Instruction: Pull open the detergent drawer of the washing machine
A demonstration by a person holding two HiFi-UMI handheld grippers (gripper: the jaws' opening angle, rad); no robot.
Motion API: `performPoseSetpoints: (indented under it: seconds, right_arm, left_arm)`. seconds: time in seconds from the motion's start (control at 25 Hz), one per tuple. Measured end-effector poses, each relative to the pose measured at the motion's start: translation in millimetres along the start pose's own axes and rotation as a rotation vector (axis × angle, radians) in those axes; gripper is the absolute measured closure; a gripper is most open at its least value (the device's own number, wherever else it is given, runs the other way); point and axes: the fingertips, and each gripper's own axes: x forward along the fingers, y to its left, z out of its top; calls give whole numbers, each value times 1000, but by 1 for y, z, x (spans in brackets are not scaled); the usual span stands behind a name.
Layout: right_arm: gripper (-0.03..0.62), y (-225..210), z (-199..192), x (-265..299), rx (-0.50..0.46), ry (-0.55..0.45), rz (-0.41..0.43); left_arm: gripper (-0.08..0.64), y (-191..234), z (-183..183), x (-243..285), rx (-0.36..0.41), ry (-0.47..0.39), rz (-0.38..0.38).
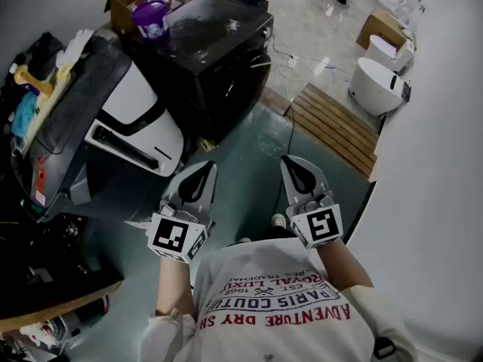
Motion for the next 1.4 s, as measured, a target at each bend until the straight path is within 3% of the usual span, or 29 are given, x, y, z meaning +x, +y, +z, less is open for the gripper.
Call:
performPoseSetpoints:
  seconds: [0.6, 0.64, 0.68, 0.72, 0.8, 1.04, 1.4]
  right_arm:
    - [592, -10, -4, 13, 19, 8, -36]
    - [592, -14, -6, 13, 22, 12, -40]
    - [592, -19, -9, 14, 22, 16, -42]
    - [591, -23, -12, 15, 25, 20, -43]
    - [592, -34, -16, 20, 40, 24, -42]
    - [592, -90, -47, 46, 35, 34, -9]
    - [592, -223, -69, 117, 22, 33, 153]
  left_arm:
    - [556, 9, -1, 12, -38, -21, 0]
    - [469, 10, -2, 16, -46, -29, 3]
    - [319, 11, -4, 20, -52, -32, 8]
    - [259, 12, -8, 25, -57, -29, 12]
    - [259, 14, -16, 34, -62, -16, 18]
    - [259, 19, -28, 83, -50, 21, 54]
    - [259, 25, -21, 218, -79, 18, 226]
